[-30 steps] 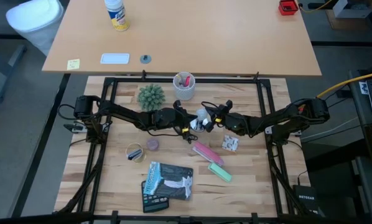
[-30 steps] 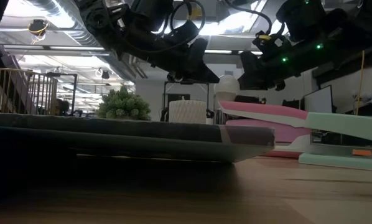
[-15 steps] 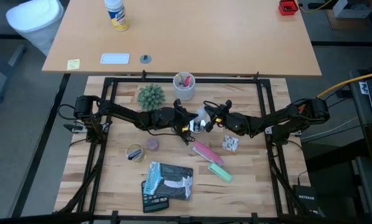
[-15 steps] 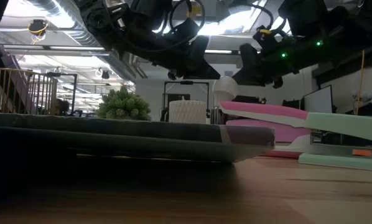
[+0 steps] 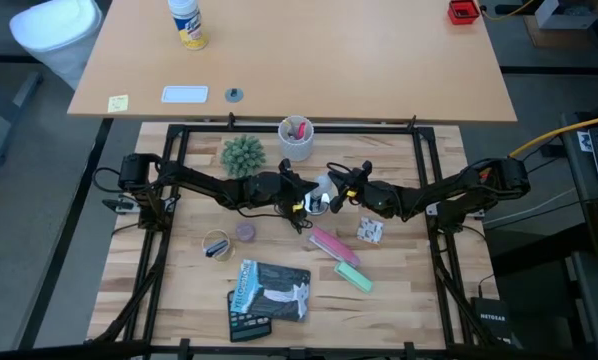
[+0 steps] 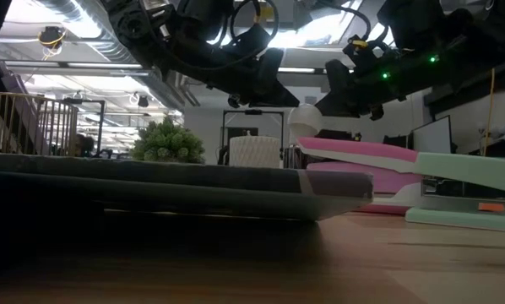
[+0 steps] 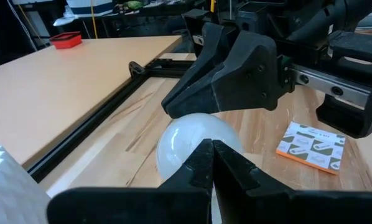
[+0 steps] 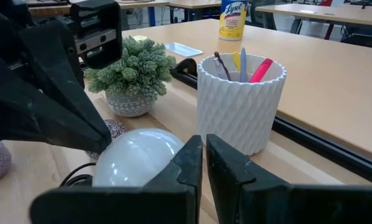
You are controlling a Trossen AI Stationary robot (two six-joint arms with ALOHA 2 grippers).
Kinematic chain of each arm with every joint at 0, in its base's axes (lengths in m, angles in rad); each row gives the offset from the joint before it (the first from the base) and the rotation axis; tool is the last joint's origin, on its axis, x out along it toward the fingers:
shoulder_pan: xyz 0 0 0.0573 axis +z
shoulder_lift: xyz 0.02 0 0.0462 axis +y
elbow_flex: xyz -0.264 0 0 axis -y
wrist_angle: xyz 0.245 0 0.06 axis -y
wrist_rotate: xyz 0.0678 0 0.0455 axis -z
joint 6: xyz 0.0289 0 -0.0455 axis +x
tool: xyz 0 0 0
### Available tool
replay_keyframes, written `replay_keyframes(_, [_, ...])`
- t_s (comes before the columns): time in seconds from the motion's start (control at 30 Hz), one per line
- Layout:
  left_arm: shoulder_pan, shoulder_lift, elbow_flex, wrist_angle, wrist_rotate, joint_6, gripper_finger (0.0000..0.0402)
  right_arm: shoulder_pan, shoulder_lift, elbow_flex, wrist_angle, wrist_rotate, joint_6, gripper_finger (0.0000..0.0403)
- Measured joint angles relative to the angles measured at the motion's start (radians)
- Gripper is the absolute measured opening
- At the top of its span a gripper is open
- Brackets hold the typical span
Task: Screw lightbulb
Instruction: Remove the lightbulb from the lamp
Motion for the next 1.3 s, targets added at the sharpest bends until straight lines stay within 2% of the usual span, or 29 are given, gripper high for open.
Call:
replay_keyframes(0.6, [-0.001,0.000,0.000,0.002,0.003,0.012,0.0000,0.000,0.000,0.000,-0.008,0.000,-0.001,0.0028])
replay_keyframes(1.3, [-0.004,0.000,0.000,0.003,0.005,0.053,0.0000,-0.002,0.000,-0.001,-0.009,-0.059,-0.020,0.0028])
